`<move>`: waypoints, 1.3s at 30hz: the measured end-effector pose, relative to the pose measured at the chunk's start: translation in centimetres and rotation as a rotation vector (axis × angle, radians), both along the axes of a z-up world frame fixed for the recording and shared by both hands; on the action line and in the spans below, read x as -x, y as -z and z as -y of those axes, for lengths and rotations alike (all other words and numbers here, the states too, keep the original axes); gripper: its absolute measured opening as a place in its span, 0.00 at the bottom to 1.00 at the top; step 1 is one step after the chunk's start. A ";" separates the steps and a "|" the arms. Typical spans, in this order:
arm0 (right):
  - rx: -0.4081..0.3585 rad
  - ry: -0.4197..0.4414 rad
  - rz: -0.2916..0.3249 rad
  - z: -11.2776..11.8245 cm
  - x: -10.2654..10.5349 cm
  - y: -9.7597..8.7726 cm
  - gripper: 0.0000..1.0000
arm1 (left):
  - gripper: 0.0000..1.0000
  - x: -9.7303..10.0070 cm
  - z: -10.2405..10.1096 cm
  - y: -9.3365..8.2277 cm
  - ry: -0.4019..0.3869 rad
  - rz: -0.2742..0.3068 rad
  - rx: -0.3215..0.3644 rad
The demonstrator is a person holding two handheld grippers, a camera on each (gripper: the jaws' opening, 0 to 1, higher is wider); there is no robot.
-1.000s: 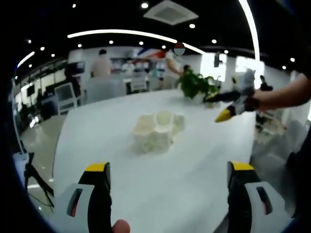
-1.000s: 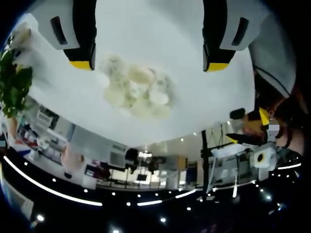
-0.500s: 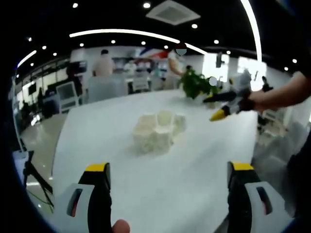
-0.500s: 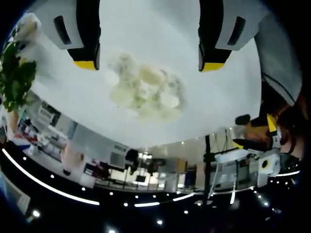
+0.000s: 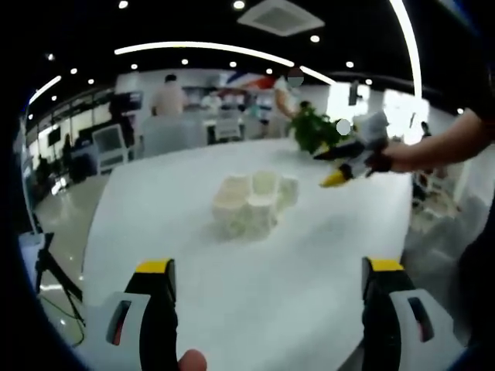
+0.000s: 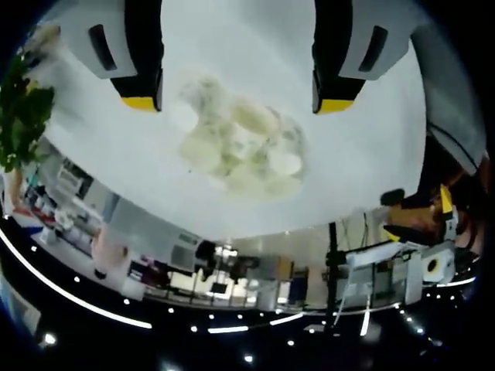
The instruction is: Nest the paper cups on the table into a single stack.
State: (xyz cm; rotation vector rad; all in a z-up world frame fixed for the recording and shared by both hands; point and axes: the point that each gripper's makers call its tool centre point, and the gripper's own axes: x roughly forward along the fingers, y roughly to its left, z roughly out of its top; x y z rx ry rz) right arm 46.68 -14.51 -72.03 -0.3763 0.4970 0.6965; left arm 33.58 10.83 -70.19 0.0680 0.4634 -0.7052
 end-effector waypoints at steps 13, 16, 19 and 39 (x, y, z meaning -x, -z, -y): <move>0.045 -0.021 -0.006 1.4 -2.8 1.3 0.73 | 0.99 -0.2 0.0 0.9 -0.035 -0.025 -0.001; 0.061 -0.042 -0.007 1.5 -3.2 1.7 0.71 | 0.99 -0.1 0.1 0.9 -0.033 -0.028 -0.007; 0.078 -0.060 -0.005 1.5 -3.6 2.2 0.70 | 0.99 0.0 0.0 1.0 -0.036 -0.030 -0.006; 0.108 -0.070 -0.025 2.5 -6.6 4.1 0.64 | 0.98 0.3 0.3 1.7 -0.041 -0.059 -0.009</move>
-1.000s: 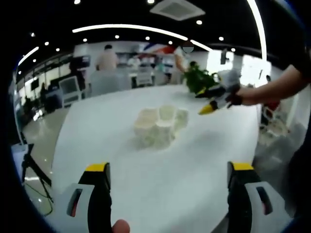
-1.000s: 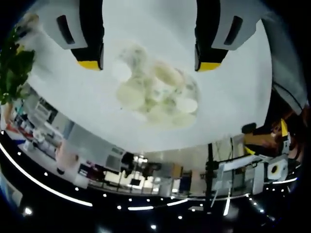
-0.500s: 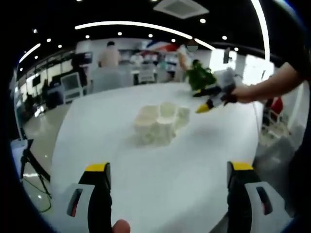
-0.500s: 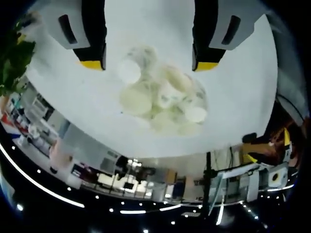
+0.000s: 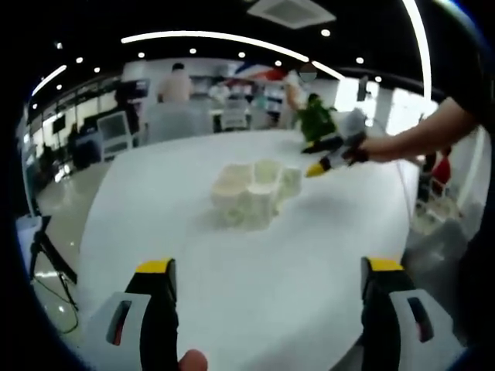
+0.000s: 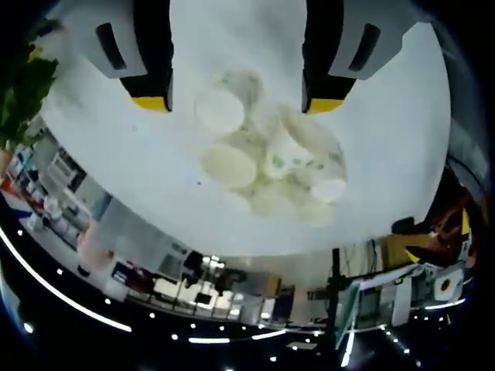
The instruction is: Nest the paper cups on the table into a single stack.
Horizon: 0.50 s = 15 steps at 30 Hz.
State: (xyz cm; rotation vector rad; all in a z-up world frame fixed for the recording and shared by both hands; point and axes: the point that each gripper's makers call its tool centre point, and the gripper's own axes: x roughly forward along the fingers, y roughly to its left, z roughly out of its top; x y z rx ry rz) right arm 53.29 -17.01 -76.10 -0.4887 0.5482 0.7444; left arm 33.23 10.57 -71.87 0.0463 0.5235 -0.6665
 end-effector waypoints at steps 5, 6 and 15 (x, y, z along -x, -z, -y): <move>0.002 -0.001 -0.001 0.1 -0.5 0.3 0.63 | 0.99 -0.2 0.1 0.0 0.004 0.000 -0.005; 0.003 0.004 -0.005 0.2 -0.6 0.5 0.63 | 0.99 -0.2 0.1 0.1 0.005 -0.001 -0.006; -0.002 0.016 -0.018 0.3 -1.6 0.9 0.58 | 0.99 -0.1 0.3 -0.1 -0.002 -0.005 -0.003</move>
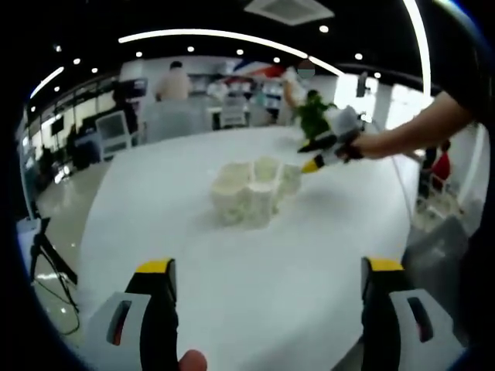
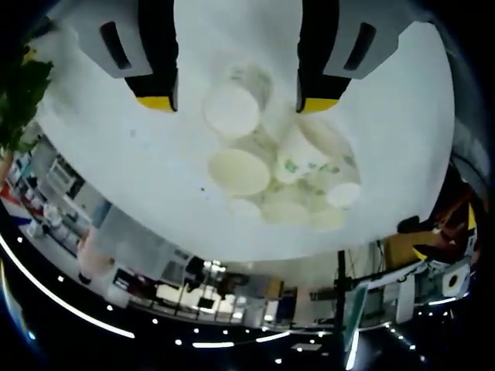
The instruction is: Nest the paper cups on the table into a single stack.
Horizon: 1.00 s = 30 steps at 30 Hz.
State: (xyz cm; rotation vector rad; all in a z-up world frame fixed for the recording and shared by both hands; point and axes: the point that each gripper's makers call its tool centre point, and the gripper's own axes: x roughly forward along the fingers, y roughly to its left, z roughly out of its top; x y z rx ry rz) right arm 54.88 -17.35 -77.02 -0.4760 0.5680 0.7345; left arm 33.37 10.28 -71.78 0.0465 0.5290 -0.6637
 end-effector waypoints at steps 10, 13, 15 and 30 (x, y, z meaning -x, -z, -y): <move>0.017 -0.002 -0.015 0.2 -0.3 0.6 0.51 | 0.98 0.2 -0.1 -0.2 -0.012 0.005 0.003; 0.014 -0.001 -0.020 0.3 -0.5 0.7 0.50 | 0.98 0.3 -0.1 -0.1 -0.013 0.005 0.002; 0.021 -0.005 -0.025 0.3 -0.6 1.0 0.49 | 0.98 0.2 -0.2 -0.2 -0.017 0.007 0.005; 0.033 -0.026 -0.058 -0.1 -0.9 1.9 0.42 | 0.98 0.4 -0.3 0.0 -0.019 0.005 0.001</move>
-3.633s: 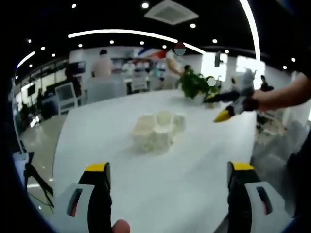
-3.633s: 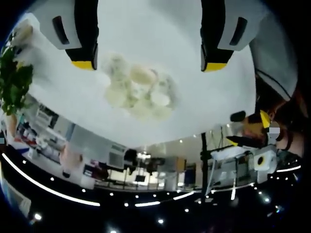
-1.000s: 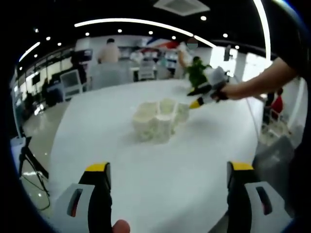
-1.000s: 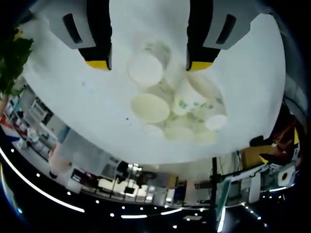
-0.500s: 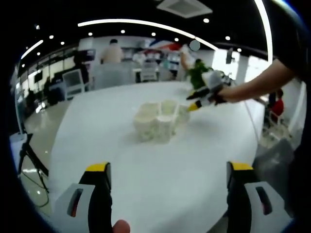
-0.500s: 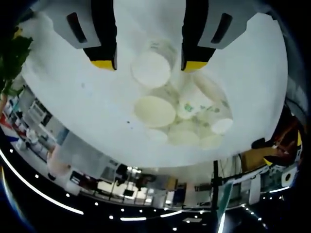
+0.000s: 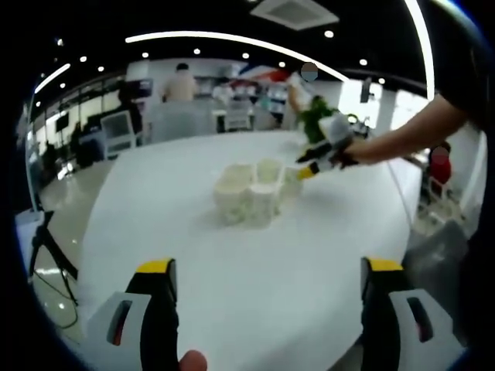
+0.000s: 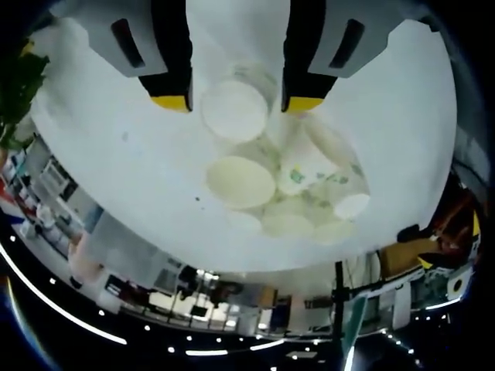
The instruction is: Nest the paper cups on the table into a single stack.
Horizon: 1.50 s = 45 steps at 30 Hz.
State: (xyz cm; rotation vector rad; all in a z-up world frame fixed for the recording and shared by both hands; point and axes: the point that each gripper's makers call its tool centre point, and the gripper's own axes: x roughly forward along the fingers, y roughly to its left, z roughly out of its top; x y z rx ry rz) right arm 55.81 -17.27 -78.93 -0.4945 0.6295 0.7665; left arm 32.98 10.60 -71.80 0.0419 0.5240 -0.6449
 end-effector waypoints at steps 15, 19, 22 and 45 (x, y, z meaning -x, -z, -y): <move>-0.004 -0.028 -0.030 -0.6 0.2 0.6 0.36 | 0.98 0.1 -0.1 0.2 -0.005 -0.007 0.000; -0.005 -0.031 -0.030 -0.7 0.2 0.6 0.35 | 0.98 0.1 -0.1 0.2 -0.004 -0.009 -0.001; -0.014 -0.034 -0.035 -0.8 0.5 0.4 0.34 | 0.97 0.1 -0.1 0.2 -0.008 -0.011 0.001; -0.051 -0.045 -0.059 -1.4 3.6 -1.1 0.32 | 0.97 0.4 0.0 -0.9 -0.001 0.016 0.009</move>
